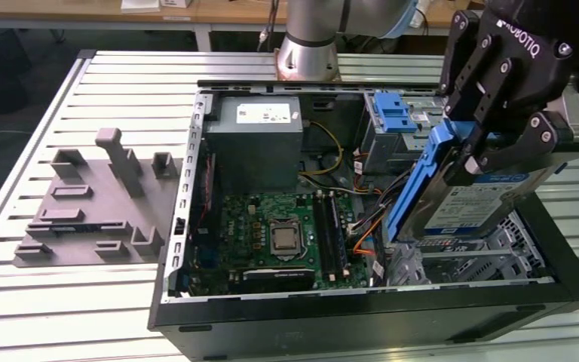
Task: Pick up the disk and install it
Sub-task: 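Insert the disk into the insertion slot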
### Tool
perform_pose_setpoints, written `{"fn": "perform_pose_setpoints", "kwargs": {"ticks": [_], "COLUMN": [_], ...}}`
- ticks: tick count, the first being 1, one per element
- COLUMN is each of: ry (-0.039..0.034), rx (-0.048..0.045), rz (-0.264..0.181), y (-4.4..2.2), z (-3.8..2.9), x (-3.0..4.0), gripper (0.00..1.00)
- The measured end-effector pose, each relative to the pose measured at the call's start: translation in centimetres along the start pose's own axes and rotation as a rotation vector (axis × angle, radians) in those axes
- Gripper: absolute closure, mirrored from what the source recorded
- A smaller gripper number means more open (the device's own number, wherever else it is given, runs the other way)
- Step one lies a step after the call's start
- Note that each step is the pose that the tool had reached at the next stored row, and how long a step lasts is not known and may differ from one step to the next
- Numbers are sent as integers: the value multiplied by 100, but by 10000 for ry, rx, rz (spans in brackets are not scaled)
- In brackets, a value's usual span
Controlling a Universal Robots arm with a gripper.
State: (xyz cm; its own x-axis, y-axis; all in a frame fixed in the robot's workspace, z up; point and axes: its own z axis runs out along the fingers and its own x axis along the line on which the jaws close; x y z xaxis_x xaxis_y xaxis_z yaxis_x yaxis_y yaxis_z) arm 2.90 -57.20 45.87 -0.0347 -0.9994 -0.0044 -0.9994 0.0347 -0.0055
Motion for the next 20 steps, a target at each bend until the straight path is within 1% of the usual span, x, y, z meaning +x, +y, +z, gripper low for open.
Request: {"fn": "perform_pose_setpoints", "kwargs": {"ticks": [13,14,17,20], "ry": [0,-1,0,-1], "rx": [0,0,0,0], "rz": [-1,-1,-1,1], "y": [-16,-25,-87,-107], "z": [1,1,1,1], "x": [0,-1,-3,-4], "gripper": [64,64,64,64]}}
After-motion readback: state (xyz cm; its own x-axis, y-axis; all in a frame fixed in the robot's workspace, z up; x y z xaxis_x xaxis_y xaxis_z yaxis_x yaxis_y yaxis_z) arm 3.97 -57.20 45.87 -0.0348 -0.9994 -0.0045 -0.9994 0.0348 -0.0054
